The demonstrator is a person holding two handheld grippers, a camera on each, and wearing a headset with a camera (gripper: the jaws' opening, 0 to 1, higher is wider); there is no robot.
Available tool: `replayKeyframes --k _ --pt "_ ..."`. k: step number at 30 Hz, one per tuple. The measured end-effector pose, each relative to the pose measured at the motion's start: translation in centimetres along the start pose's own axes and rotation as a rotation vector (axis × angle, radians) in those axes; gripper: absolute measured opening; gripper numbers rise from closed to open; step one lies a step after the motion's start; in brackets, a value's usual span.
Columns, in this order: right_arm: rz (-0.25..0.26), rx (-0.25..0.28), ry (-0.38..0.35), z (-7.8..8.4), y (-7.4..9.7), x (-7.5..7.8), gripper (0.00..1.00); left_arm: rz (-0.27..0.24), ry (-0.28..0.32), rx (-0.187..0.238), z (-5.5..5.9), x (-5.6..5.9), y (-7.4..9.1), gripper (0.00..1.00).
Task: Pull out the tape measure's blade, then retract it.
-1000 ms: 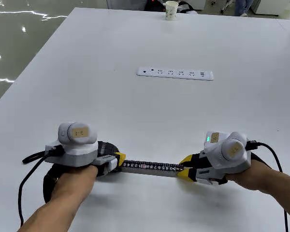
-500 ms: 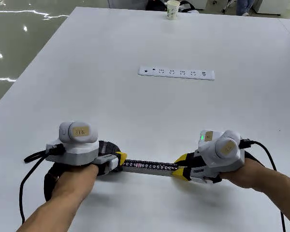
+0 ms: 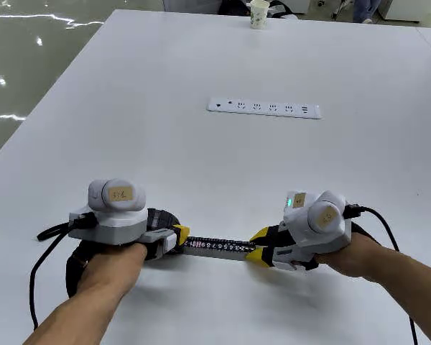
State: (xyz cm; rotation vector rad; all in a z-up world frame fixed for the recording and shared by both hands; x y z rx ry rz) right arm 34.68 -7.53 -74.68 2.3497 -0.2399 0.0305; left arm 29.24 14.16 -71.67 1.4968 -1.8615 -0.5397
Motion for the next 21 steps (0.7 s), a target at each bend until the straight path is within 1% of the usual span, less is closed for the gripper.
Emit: replayKeyframes --k 21 --pt "-0.017 0.019 0.004 -1.7 -1.8 -0.6 0.10 0.005 0.008 0.000 0.0 0.0 0.0 0.57"
Point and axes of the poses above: the centre of the closed fingertips' face, and the gripper's own axes: y roughly backward along the fingers, x roughly to its right, z roughly out of its underside, the point moved 8 cm from there along y, roughly backward along the fingers, and after that the axes turned 10 degrees about z, right-handed, at the moved point
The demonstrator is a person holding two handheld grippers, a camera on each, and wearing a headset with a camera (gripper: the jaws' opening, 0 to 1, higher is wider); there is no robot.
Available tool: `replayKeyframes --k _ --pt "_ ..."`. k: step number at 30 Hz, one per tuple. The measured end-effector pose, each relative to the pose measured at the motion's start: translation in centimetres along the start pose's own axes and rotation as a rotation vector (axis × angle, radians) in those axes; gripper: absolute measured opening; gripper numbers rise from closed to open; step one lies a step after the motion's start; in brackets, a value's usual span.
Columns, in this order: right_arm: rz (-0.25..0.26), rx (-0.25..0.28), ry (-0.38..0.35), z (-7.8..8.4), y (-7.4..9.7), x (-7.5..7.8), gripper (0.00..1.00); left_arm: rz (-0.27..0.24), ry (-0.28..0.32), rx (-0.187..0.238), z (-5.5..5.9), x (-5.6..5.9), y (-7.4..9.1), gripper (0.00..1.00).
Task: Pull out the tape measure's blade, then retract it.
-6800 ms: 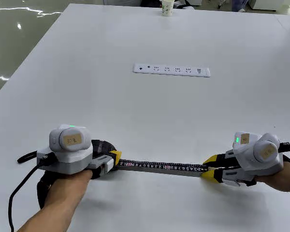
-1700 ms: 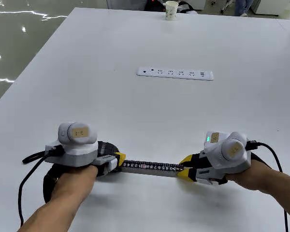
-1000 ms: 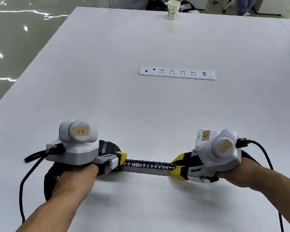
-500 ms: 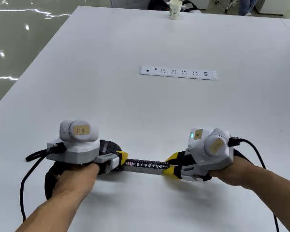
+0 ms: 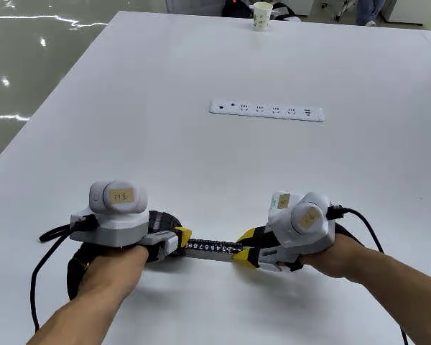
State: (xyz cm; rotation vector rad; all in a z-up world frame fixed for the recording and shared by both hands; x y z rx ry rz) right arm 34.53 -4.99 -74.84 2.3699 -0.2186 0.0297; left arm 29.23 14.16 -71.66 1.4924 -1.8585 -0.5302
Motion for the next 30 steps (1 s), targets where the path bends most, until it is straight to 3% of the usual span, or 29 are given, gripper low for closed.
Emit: replayKeyframes --k 30 --pt "-0.024 0.027 0.025 -2.6 -2.8 -0.9 0.10 0.007 0.013 -0.001 0.0 -0.1 0.1 0.57"
Point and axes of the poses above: the centre of the closed fingertips' face, and the gripper's own axes: y roughly backward along the fingers, x roughly to its right, z roughly out of its underside, the point moved 8 cm from there along y, roughly backward along the fingers, and after that the axes turned 10 degrees about z, right-handed, at the moved point
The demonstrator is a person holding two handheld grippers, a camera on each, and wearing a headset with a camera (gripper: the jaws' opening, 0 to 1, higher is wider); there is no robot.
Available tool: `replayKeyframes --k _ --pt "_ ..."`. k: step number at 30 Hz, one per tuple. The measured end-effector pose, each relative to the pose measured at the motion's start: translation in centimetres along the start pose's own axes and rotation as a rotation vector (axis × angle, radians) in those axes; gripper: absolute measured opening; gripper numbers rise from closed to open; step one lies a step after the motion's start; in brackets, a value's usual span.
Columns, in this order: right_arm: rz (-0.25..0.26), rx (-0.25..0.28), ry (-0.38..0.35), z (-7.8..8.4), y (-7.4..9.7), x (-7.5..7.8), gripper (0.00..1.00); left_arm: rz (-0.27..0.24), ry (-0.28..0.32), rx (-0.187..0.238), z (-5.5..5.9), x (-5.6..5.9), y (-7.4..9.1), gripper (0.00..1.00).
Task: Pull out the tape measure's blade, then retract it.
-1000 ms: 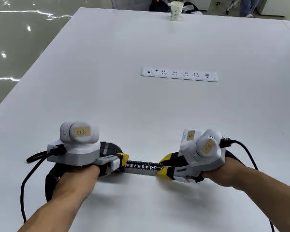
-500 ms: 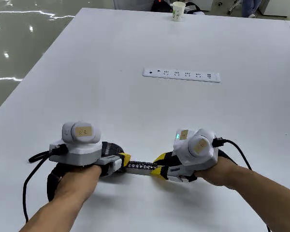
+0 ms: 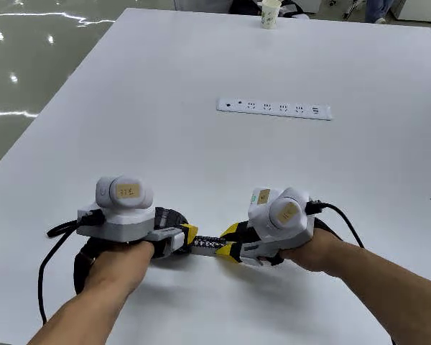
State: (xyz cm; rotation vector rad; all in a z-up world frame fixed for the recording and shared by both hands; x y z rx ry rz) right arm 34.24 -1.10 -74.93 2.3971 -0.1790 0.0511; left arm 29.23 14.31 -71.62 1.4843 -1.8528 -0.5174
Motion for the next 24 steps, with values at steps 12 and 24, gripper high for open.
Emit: replayKeyframes --k 12,24 --pt "-0.012 0.006 0.012 -0.9 -1.1 -0.2 0.11 0.001 0.008 0.000 0.0 0.0 0.0 0.57" --pt "-0.032 0.004 0.033 -2.0 -2.4 -0.5 0.11 0.000 0.011 -0.001 0.0 0.0 0.0 0.57"
Point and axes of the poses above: the centre of the closed fingertips' face, and the gripper's own axes: y roughly backward along the fingers, x roughly to its right, z roughly out of its underside, the point moved 8 cm from there along y, roughly backward along the fingers, and after that the axes turned 10 degrees about z, right-handed, at the moved point
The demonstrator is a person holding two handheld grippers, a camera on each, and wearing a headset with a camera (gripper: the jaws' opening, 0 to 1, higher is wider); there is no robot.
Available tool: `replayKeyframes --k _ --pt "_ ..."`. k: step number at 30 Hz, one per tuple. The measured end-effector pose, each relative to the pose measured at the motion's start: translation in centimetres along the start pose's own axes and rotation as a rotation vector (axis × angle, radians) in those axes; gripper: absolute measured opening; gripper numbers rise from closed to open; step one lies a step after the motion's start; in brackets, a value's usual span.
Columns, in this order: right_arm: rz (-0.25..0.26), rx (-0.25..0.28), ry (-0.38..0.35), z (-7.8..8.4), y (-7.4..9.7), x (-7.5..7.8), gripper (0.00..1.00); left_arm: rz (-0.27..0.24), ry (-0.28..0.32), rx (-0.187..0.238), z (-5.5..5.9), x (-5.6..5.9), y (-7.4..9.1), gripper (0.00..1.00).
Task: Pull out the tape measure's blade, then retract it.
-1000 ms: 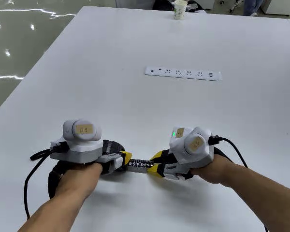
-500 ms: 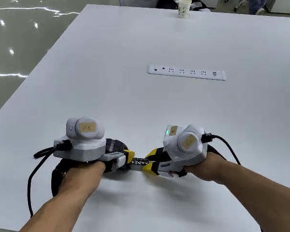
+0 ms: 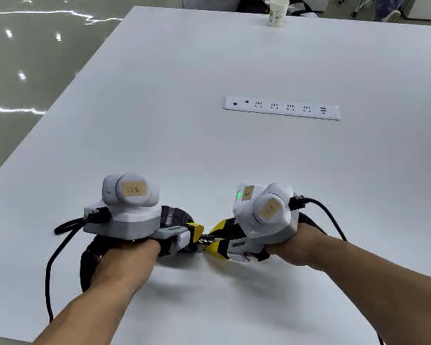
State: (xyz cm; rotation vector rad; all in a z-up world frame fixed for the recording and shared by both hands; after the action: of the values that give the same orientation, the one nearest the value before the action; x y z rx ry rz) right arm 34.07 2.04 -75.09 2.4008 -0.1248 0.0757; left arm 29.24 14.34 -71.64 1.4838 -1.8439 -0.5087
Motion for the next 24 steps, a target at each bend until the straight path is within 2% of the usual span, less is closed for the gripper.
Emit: replayKeyframes --k 24 --pt "-0.017 -0.038 0.106 -0.83 -0.71 -0.28 0.12 0.003 -0.003 -0.006 -0.01 0.02 -0.05 0.59"
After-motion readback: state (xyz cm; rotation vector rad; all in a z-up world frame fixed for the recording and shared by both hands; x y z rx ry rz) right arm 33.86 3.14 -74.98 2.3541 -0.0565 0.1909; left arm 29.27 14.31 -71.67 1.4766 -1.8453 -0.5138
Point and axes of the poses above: the centre of the closed fingertips' face, and the gripper's own axes: y roughly backward along the fingers, x roughly to its right, z roughly out of its underside, the point moved 8 cm from there along y, roughly backward along the fingers, and after that the axes turned 10 degrees about z, right-handed, at the moved point
